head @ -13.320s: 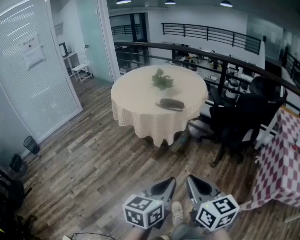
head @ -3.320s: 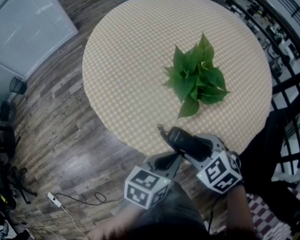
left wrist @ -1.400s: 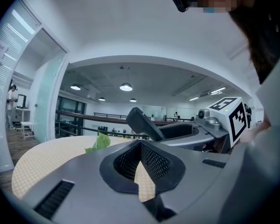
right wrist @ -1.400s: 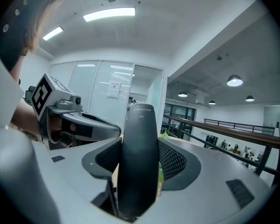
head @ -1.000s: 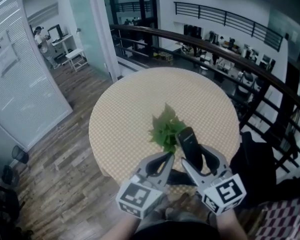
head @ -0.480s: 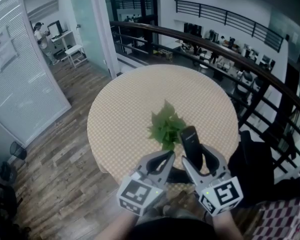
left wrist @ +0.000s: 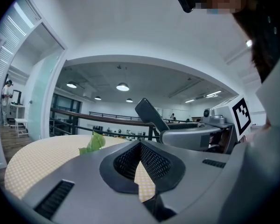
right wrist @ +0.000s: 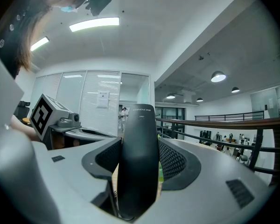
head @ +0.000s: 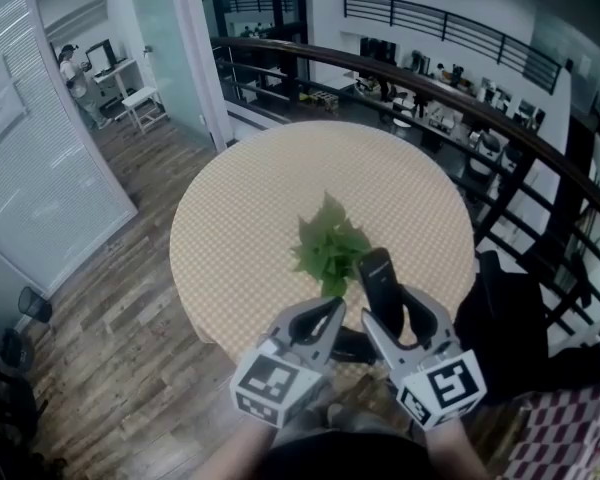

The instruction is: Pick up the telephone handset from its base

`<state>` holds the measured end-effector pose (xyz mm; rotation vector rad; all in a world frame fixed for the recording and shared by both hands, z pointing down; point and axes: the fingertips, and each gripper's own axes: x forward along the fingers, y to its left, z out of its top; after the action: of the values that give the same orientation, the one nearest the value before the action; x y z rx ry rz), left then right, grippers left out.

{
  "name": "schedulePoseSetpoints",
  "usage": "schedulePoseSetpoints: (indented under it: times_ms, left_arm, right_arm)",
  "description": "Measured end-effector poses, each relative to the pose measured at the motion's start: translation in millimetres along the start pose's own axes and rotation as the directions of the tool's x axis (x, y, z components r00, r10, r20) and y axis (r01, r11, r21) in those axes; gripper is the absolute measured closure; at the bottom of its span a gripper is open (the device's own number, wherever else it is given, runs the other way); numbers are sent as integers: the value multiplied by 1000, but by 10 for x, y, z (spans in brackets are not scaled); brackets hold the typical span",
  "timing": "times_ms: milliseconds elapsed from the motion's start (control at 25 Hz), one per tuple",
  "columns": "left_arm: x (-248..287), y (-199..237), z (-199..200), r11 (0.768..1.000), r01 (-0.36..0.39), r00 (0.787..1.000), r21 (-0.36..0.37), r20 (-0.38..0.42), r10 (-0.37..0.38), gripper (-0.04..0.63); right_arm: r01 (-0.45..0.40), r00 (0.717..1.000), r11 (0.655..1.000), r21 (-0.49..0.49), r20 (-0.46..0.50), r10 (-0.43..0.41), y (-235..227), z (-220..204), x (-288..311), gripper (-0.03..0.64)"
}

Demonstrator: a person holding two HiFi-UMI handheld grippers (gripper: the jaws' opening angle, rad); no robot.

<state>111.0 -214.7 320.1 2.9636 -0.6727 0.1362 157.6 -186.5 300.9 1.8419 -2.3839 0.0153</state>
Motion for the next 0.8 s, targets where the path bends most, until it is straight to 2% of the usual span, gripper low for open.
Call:
schedulePoseSetpoints:
  times_ms: [520,800]
  left_arm:
    - [81,-91,-48,999,34,999,-3,-15,-34,589]
    - [77,-57,-55,1000,21,1000,1,-23,-21,589]
  right_arm:
    - [-16,1000,1000,-1,-25,16,5,-116,-17,370]
    - [-12,1000,1000,-9,-25,12,-15,-97,14,370]
